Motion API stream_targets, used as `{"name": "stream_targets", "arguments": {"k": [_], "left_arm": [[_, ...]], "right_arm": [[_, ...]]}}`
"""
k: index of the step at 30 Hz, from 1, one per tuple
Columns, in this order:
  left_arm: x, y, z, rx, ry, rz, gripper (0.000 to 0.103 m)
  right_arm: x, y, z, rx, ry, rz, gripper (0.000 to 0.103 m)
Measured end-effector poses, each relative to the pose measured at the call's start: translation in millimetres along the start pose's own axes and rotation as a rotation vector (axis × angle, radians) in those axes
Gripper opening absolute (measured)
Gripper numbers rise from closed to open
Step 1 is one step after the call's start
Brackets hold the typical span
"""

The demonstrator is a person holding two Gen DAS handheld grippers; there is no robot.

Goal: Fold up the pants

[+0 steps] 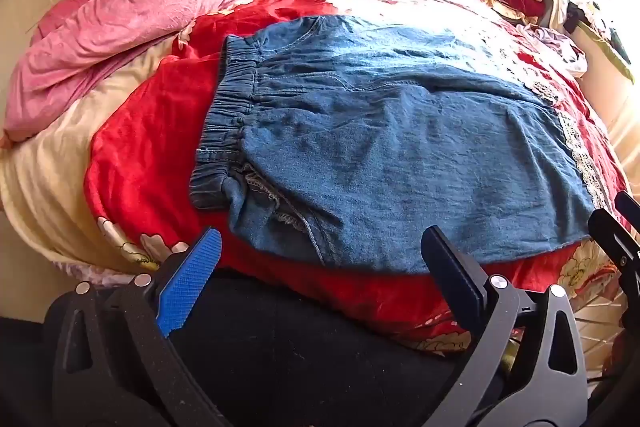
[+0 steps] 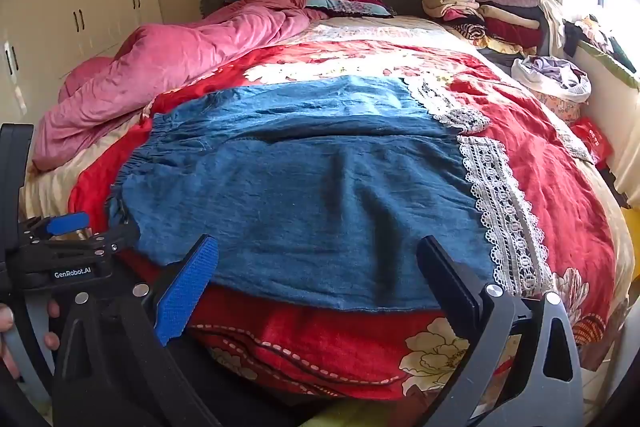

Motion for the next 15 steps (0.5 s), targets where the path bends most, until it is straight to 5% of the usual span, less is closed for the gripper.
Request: {"name": "stream_targets", "arguments": {"k": [15], "left_arm": [[3.9, 0.6, 0.5, -0.001, -0.005, 0.002, 0.094]], "right_arm": [[-0.4, -0.6, 0.4, 0.014, 0.006, -0.014, 0.099]]}}
Point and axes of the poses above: each gripper's, at about its wrist camera, not at the fingertips, and z roughly the way its jaws point, x to its right, y to its underside, the point moved 6 cm from there along z, roughly the way its jaws point, and after that the axes turned 8 degrees about -z, right-handed, at the moved point
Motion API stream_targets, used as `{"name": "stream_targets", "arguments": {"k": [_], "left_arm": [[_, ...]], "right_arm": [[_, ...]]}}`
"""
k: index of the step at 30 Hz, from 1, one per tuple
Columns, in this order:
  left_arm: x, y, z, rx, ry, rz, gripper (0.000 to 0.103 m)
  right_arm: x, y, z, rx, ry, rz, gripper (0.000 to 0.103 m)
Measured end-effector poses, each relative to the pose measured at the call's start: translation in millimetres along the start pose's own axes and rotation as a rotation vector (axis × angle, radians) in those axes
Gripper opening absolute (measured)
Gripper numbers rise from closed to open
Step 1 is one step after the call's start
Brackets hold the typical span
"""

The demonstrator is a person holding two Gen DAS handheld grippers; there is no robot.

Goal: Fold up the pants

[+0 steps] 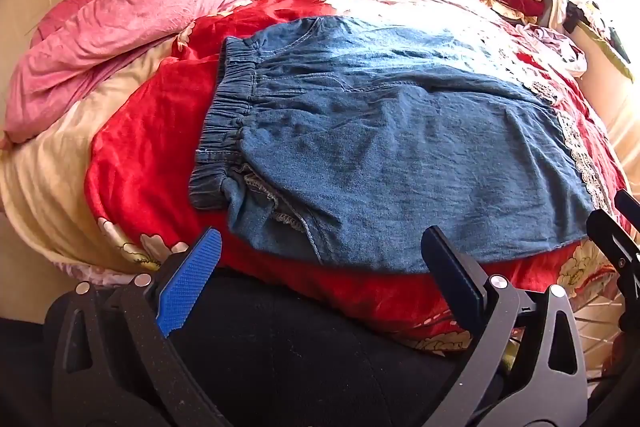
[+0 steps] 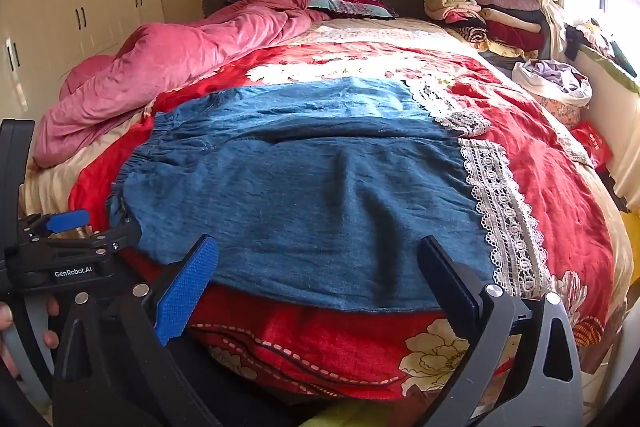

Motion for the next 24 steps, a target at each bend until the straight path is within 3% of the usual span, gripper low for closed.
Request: {"name": "stream_targets", "arguments": {"k": [24], "left_arm": [[-3.0, -3.6, -5.8, 0.008, 0.009, 0.001, 0.094]], "right_arm": [[-2.3, -1.9, -5.6, 0.007, 0.010, -0.010, 0.099]]}}
Point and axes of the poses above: each gripper's, at about its wrist camera, not at the fingertips, and z roughly the way its jaws point, x to its right, y to its underside, the point moved 6 cm from there along z, roughly the way its jaws point, and after that the axes turned 8 degrees about -z, right-handed, at the moved point
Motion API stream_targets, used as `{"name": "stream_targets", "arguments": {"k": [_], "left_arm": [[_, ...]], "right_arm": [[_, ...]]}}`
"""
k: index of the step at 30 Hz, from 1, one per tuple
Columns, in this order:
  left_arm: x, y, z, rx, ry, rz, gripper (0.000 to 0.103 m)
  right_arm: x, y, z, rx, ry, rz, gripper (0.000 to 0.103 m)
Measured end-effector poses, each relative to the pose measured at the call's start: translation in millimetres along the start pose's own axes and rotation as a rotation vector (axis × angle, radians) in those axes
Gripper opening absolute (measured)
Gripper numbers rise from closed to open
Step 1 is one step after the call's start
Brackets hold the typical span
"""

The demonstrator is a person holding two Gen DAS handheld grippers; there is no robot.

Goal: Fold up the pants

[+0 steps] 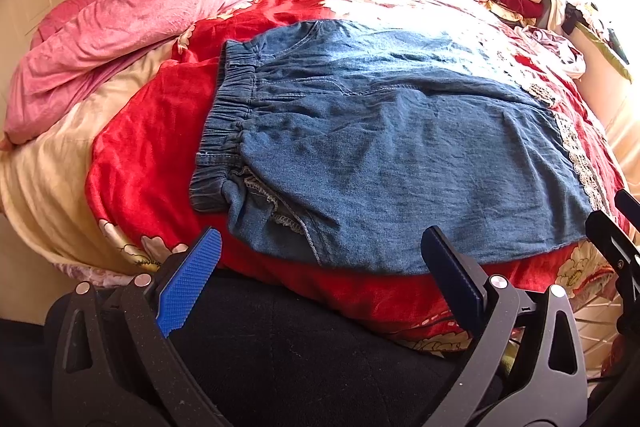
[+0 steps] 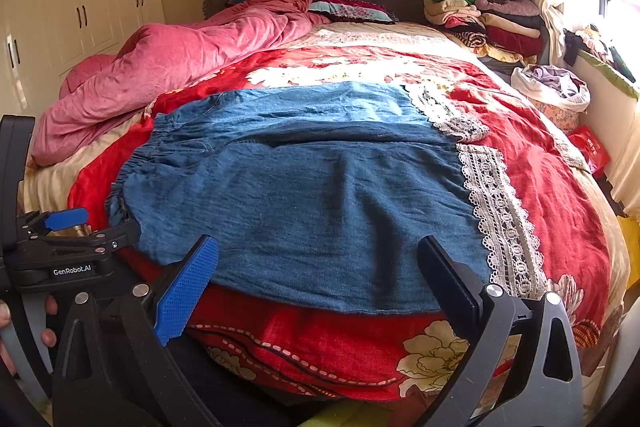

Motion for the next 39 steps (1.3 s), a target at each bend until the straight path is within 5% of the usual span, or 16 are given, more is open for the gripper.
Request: {"name": "stream_targets", "arguments": {"k": [39], "left_arm": [[-6.2, -18.7, 6.5, 0.007, 0.006, -0.014, 0.094]], "right_arm": [[-3.4, -17.0, 15.3, -0.001, -0.005, -0.053, 0.099]]}}
Point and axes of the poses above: each gripper's, at about its wrist camera, not at the fingertips, and z roughly the way its jaws point, x to its right, y to its underside, the point moved 6 cm from there along z, roughly the way its jaws point, and after that the axes turned 8 degrees about -z, right-handed, at the moved point
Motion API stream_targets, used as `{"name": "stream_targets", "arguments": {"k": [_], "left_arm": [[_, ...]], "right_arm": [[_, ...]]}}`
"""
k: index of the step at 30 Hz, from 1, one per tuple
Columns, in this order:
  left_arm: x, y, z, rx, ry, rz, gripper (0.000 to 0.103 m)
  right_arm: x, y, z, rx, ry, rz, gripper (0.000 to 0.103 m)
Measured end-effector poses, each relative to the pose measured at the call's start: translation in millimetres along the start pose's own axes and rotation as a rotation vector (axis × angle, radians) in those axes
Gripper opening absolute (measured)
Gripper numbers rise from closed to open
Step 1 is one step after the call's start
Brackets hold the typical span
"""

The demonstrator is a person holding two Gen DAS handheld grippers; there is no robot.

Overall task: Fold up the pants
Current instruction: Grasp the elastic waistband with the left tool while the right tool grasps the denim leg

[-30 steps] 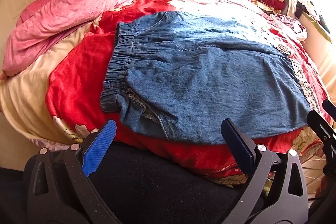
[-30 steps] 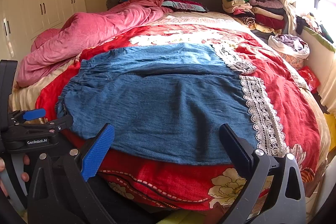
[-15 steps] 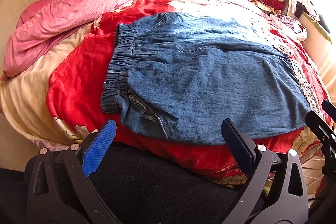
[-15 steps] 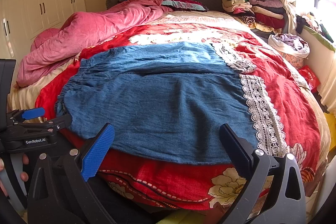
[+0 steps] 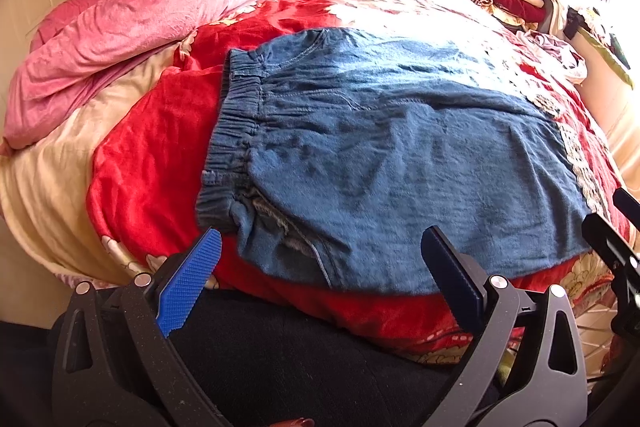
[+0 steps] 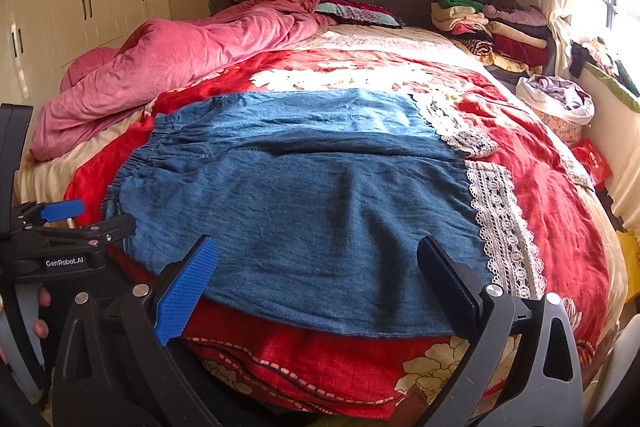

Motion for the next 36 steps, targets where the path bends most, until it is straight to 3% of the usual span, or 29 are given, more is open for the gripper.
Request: {"name": "stream_targets", "arguments": {"k": [7, 13, 19, 22, 32, 36], "left_arm": [[-21.4, -43.9, 11.9, 0.034, -0.018, -0.043, 0.094], [-50.2, -83.7, 31.9, 0.038, -0.028, -0.096, 0.094], [-76.1, -116.6, 70.1, -0.014, -0.042, -0.101, 0.094], [-81.9, -129.6, 91.1, -0.057, -0.001, -0.101, 0.094], [-87.8, -167.6, 135.8, -0.069, -0.054, -0.045, 0.094], [-89.3, -171.4, 150.3, -0.082, -0.023, -0.065, 0.094]], "right_arm": [[1.3, -31.7, 29.2, -0.009, -0.038, -0.071, 0.099], [6.3, -75.9, 84.5, -0.064, -0.079, -0.141, 0.099], [6.0, -123.0, 136.0, -0.078, -0.114, -0.200, 0.099], [2.3, -143.4, 162.4, -0.080, -0.126, -0.251, 0.099], [-13.5, -177.3, 231.4, -0.140, -0.212, -0.310, 0.099], [-22.1, -184.3, 253.4, -0.153, -0.196, -0.372, 0.099]]}}
Point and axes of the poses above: each gripper's, at about its wrist camera, not at the fingertips, and z roughly the way its jaws point, x to its right, y to its underside, the point moved 6 cm from there along z, roughly the way its jaws point, and after that the axes turned 8 degrees about -z, right-handed, at the moved point
